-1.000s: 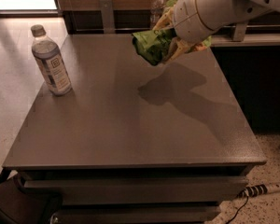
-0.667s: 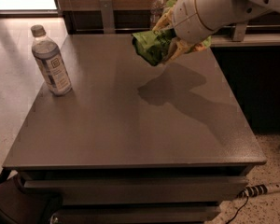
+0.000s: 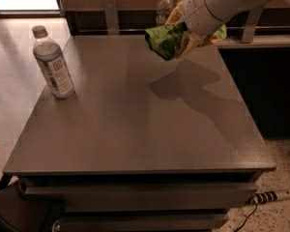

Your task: Move green rice chip bag near water bottle

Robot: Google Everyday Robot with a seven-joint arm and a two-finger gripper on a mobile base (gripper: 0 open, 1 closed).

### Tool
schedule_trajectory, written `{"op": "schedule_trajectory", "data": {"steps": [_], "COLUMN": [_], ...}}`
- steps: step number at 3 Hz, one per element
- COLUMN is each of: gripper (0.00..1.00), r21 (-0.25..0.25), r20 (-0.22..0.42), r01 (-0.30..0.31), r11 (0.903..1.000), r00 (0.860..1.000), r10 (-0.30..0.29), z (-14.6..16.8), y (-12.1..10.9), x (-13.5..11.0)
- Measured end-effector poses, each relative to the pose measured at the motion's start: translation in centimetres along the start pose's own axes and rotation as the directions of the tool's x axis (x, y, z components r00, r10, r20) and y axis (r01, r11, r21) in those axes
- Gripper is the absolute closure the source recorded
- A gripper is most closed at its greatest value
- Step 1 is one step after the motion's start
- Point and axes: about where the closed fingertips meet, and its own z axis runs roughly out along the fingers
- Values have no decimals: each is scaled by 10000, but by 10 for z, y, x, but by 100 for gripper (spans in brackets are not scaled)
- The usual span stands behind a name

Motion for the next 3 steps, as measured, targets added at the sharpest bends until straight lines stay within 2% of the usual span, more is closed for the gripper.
{"op": "schedule_trajectory", "data": {"steps": [1,2,3], "gripper": [100,100,100], "r21": [101,550,1051], "r20": [-237,-60,374], "r01": [268,431,51], "r11": [9996,9976,9944], "r00": [9994,9991,9993], "r10": [-266,-429,-91], "z": [5,20,47], "y": [-8,-13,-3], "x": [41,76,102]}}
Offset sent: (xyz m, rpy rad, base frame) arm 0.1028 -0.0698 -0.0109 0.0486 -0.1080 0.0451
